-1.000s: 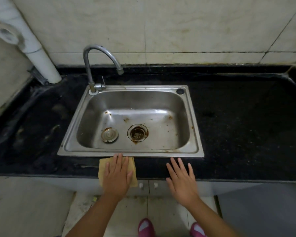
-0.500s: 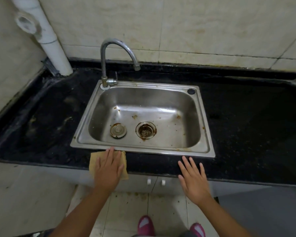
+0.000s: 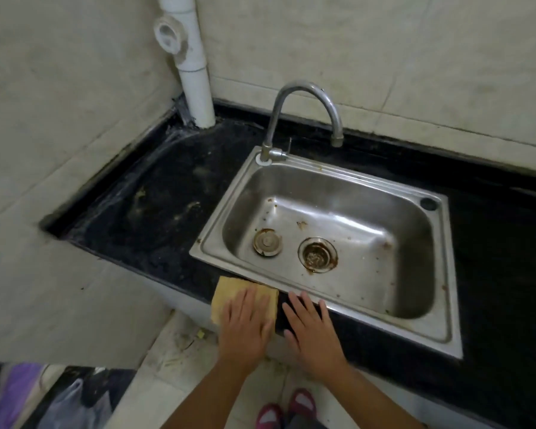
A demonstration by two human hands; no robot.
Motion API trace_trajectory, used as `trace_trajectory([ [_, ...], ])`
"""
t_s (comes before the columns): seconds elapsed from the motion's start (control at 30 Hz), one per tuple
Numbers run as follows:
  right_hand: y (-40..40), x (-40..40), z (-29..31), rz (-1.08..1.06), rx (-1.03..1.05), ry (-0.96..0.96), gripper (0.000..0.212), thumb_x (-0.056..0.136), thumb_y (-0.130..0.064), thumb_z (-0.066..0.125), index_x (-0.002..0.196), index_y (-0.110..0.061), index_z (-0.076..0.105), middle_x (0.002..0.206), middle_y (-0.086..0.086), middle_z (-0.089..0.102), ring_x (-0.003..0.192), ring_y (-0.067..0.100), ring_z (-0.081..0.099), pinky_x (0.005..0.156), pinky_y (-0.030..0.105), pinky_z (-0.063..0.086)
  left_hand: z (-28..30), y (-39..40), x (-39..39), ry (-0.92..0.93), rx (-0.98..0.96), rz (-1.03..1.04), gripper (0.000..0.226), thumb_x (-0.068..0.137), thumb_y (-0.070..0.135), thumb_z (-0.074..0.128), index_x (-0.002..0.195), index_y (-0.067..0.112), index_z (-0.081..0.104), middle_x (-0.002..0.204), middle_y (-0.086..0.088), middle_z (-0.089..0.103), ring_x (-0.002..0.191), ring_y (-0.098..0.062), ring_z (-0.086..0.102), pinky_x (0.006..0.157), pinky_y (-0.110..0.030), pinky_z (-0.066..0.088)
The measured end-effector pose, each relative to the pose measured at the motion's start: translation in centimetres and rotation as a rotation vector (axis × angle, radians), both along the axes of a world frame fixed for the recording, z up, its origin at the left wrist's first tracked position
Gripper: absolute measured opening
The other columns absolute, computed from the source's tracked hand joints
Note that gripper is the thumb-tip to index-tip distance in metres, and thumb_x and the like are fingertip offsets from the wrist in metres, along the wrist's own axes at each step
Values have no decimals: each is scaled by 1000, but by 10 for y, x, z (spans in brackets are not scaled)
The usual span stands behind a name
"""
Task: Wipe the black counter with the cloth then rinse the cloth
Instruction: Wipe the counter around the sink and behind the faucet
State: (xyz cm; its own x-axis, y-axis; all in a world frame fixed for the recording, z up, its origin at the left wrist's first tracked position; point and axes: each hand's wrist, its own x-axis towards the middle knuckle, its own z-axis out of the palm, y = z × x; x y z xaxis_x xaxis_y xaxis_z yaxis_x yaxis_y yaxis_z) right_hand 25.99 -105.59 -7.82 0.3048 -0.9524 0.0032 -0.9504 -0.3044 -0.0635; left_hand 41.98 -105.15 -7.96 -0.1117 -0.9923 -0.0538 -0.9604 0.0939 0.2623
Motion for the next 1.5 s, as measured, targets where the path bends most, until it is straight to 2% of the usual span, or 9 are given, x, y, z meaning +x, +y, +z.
trace_trajectory([
  [0.1, -4, 0, -11, 48, -46, -33, 73, 97, -39, -1, 109, -21, 68, 119, -2, 66, 144, 19, -13, 111, 41, 3, -2, -3, 4, -21, 7, -2, 50, 98, 42, 4, 140, 28, 26, 134, -2, 36, 141, -11, -10, 112, -30, -5],
  [0.3, -5, 1, -14, 88, -2, -79, 70, 98, -40, 0, 115, -16, 64, 124, 3, 62, 143, 20, -11, 111, 41, 1, 2, -13, 30, -75, -16, -31, 49, 98, 43, 6, 125, 22, 41, 127, -8, 58, 122, -22, 34, 111, -30, -4],
  [0.53, -2, 2, -17, 46, -4, -71, 68, 98, -40, 1, 115, -19, 64, 125, 0, 62, 143, 17, -14, 112, 40, 0, 2, -33, 74, -68, 36, -133, 51, 97, 46, 8, 126, 20, 41, 129, -9, 54, 136, -19, 17, 112, -29, -6],
  [0.73, -2, 9, -3, 5, 43, -3, 65, 98, -42, 1, 112, -23, 62, 120, -2, 65, 124, 20, 36, 113, 37, -3, -3, -44, 105, -51, 45, -253, 51, 98, 45, 8, 126, 19, 42, 126, -11, 58, 118, -24, 39, 112, -31, -2],
  [1.07, -8, 85, 20, -208, 29, -24, 56, 98, -45, 7, 117, -20, 54, 123, 0, 63, 124, 18, 36, 114, 36, -6, -1, -78, 196, -71, 94, -309, 52, 98, 45, 3, 123, 23, 43, 123, -7, 61, 119, -22, 38, 111, -31, 0],
  [1.23, -39, 160, 13, -270, 5, -25, 51, 98, -44, 3, 125, -22, 41, 129, 3, 59, 125, 24, 33, 106, 47, 12, 7, -102, 231, -148, 117, -303, 55, 98, 44, 7, 120, 21, 52, 122, -8, 62, 117, -23, 42, 98, -43, 27],
  [1.3, -50, 182, 8, -315, 38, -6, 52, 98, -44, 2, 126, -22, 40, 131, 4, 57, 126, 26, 31, 102, 49, 15, 16, -110, 230, -190, 121, -285, 59, 90, 47, 15, 123, 22, 57, 133, -7, 53, 122, -25, 47, 98, -45, 39],
  [1.4, -56, 197, 2, -370, 85, -3, 53, 97, -44, 1, 127, -23, 39, 133, 3, 55, 128, 25, 30, 105, 51, 7, 20, -118, 227, -208, 185, -279, 67, 85, 53, 1, 146, 29, 12, 155, 1, -4, 143, -20, 1, 113, -45, 4],
  [1.5, -56, 197, 2, -375, 86, 5, 54, 97, -45, 0, 128, -24, 39, 133, 2, 55, 128, 24, 31, 103, 52, 15, 24, -129, 225, -214, 260, -251, 54, 98, 44, 17, 147, 30, -1, 155, 1, -15, 141, -18, -14, 112, -43, -7],
])
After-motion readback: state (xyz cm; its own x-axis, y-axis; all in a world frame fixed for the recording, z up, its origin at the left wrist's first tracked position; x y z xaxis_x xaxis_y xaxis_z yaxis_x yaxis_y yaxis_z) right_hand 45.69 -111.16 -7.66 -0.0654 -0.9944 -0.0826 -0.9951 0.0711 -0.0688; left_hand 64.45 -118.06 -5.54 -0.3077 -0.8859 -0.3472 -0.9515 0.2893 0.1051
